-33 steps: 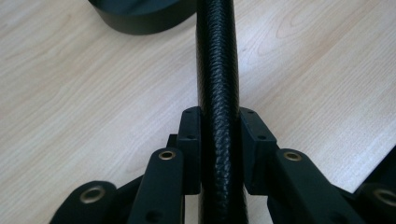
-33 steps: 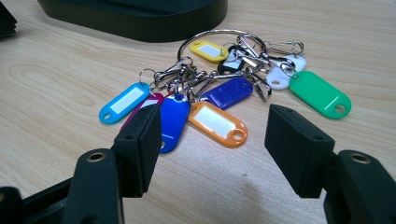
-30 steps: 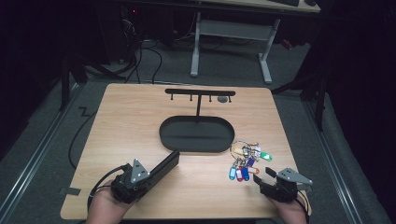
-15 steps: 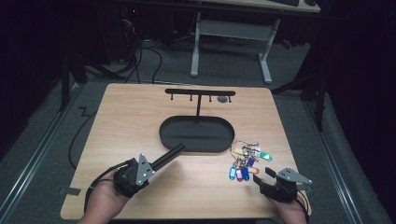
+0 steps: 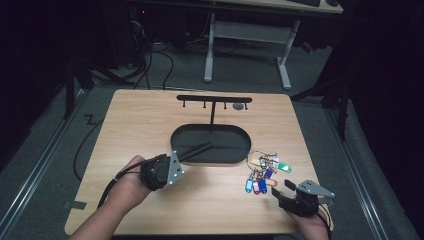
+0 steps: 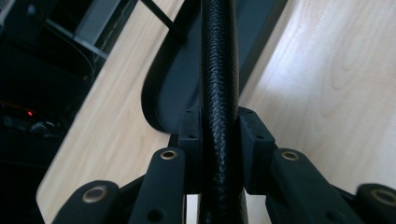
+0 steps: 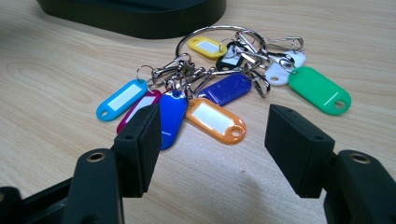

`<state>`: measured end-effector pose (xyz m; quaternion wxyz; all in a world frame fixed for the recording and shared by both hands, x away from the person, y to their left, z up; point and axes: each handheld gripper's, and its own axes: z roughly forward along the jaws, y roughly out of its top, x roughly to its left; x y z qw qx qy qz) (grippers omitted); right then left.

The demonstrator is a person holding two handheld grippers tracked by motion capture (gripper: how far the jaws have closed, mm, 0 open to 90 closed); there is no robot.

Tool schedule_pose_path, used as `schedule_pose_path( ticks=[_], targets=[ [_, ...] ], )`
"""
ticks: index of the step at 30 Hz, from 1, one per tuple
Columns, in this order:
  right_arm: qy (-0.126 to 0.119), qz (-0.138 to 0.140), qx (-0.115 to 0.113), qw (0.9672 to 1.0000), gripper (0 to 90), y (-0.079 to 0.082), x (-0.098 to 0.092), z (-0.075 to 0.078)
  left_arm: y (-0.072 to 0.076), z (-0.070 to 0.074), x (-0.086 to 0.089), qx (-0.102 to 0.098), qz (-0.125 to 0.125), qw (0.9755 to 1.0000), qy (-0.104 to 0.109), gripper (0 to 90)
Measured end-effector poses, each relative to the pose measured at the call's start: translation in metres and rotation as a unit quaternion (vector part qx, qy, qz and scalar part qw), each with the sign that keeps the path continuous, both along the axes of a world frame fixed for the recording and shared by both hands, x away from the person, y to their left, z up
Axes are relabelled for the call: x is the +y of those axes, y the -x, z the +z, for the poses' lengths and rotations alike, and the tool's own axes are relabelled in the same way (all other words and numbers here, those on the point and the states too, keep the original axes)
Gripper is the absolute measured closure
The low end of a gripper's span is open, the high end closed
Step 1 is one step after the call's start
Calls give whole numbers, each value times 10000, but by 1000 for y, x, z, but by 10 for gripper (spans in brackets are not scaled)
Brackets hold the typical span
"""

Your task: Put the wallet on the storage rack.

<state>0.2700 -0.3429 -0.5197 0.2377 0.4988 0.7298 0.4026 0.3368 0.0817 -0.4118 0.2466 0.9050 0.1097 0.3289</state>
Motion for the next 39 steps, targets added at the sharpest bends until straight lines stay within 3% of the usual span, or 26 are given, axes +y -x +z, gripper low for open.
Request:
schedule_pose_path(
  ticks=[11, 20, 24, 29, 31, 39],
  targets=[
    [36, -200, -33, 9998, 368, 14, -11, 0, -37, -3, -29, -307, -431, 9983, -253, 740],
    [63, -418, -38, 9991, 370, 30, -22, 0, -73, -11, -52, -393, -597, 9972, -227, 740],
    [55, -450, -52, 9990, 370, 34, -25, 1, -89, -16, -63, -335, -702, 9967, -235, 740],
    [18, -440, -64, 9990, 371, 36, -25, 1, -101, -26, -77, -284, -833, 9953, -397, 739],
    [15, -428, -53, 9991, 371, 36, -25, 0, -105, -30, -80, -222, -823, 9958, -320, 739],
    [4, -371, -44, 9993, 371, 34, -24, 0, -117, -37, -85, -229, -805, 9955, -444, 739]
  ],
)
